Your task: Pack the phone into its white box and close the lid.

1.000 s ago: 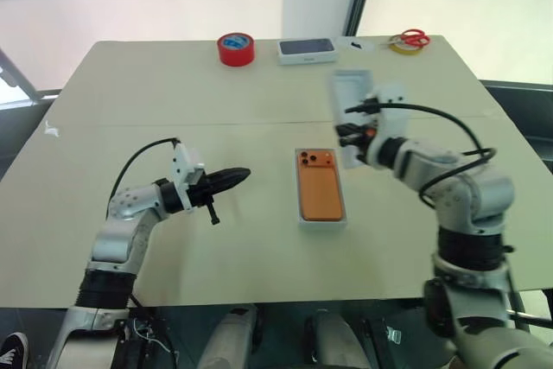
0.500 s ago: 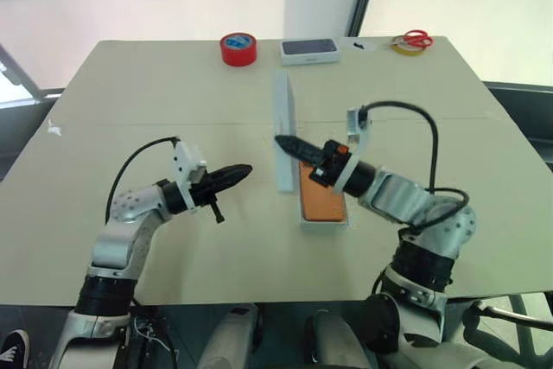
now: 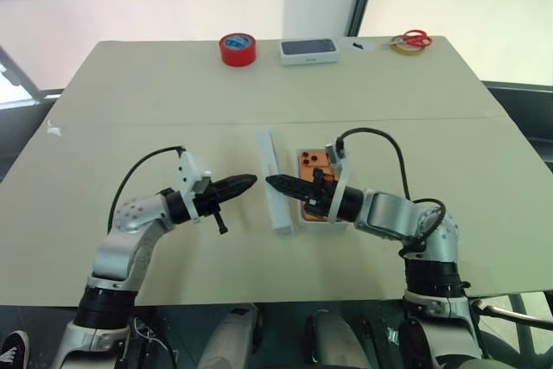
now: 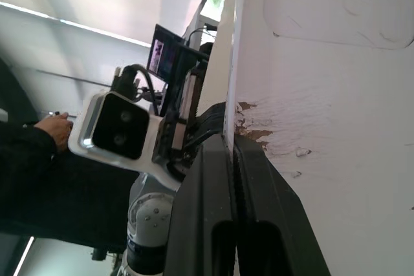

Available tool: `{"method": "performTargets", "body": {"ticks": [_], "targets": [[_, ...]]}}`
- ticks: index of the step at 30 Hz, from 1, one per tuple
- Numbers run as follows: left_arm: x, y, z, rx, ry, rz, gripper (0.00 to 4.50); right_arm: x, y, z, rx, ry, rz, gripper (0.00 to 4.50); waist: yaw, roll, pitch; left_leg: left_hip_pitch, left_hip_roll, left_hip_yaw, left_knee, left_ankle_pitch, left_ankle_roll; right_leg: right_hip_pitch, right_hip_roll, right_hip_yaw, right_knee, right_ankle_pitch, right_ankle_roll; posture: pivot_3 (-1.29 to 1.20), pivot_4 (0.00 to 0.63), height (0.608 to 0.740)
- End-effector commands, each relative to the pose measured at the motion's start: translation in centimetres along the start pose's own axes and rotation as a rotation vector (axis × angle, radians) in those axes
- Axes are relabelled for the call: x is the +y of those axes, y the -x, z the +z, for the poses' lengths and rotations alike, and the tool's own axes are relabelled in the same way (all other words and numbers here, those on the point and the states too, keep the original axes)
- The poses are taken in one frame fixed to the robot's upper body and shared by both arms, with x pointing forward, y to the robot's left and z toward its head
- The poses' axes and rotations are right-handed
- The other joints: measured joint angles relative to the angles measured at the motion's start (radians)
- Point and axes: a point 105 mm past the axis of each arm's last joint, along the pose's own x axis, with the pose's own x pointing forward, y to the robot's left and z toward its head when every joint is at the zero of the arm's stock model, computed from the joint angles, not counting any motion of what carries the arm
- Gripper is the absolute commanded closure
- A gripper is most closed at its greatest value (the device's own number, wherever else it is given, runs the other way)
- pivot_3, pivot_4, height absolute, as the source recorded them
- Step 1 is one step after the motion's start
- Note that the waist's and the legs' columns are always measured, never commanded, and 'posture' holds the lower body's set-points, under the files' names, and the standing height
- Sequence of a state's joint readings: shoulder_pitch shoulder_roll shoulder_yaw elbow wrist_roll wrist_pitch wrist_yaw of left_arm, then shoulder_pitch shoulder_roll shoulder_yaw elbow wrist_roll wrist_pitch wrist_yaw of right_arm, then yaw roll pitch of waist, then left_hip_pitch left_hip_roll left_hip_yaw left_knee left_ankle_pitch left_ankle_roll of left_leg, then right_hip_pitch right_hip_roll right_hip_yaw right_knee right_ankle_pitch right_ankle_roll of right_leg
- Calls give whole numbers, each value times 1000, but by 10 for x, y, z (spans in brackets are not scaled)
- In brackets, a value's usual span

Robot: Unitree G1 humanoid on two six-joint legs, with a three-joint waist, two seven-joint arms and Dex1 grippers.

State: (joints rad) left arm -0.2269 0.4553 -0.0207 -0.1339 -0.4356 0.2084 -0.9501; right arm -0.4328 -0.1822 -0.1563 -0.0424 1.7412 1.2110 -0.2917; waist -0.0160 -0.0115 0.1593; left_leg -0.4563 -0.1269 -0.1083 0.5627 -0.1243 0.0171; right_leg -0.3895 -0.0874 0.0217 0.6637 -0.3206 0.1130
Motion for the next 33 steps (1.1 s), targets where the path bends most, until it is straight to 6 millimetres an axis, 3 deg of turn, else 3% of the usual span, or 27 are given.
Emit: {"method": "performTargets", "body": {"ticks": [1,7,10,13,19,22,25,28,31,33], "targets": [[-8,-8,3,-20,-22,-18,4437,-8,-2,9,-26,31,-43,4500,0,0,0,0,0,0,0,0,0,0,0,0,0,0,0,0,150,740],[-11,-21,-3,-28,4,-25,4437,-26,3,18,-39,58,-92,4500,2,0,-1,1,0,0,0,0,0,2,0,0,0,0,0,0,150,740],[-10,-35,-2,-53,16,-26,4500,-28,11,25,-60,87,-105,3536,6,0,-1,2,0,0,0,0,0,2,0,0,0,0,0,0,150,740],[-13,-47,-2,-71,20,-42,4500,-28,24,33,-53,199,-148,2068,5,0,-1,2,0,0,1,0,0,3,0,0,0,0,0,0,150,740],[-17,-60,0,-101,41,-51,4500,-27,71,66,-102,386,-211,2068,4,-1,-1,1,0,0,2,0,1,4,0,-1,-1,0,0,0,150,740],[-16,-51,-4,-77,43,-55,4500,-28,83,74,-106,471,-255,2068,-3,0,-1,-1,1,1,2,0,1,4,0,-1,-1,0,0,0,150,740],[-13,-35,-9,-31,32,-54,4500,-34,88,80,-108,729,-382,2068,-2,0,-1,-2,1,1,2,0,1,4,0,-1,-1,0,0,0,150,740],[-15,-21,-13,29,36,-86,4500,-42,90,85,-90,975,-482,2957,0,0,-1,-2,1,1,3,0,1,0,0,-1,-1,0,0,0,150,740],[-16,-11,-24,110,42,-95,4500,-50,93,92,-82,1152,-564,4468,5,1,-1,-2,1,1,5,-1,0,1,0,-1,-1,0,0,0,150,740],[-13,-14,-33,146,39,-74,4500,-52,93,90,-56,1244,-571,4468,11,1,-1,-2,1,0,5,-1,0,1,0,-1,-1,0,0,0,150,740]]}}
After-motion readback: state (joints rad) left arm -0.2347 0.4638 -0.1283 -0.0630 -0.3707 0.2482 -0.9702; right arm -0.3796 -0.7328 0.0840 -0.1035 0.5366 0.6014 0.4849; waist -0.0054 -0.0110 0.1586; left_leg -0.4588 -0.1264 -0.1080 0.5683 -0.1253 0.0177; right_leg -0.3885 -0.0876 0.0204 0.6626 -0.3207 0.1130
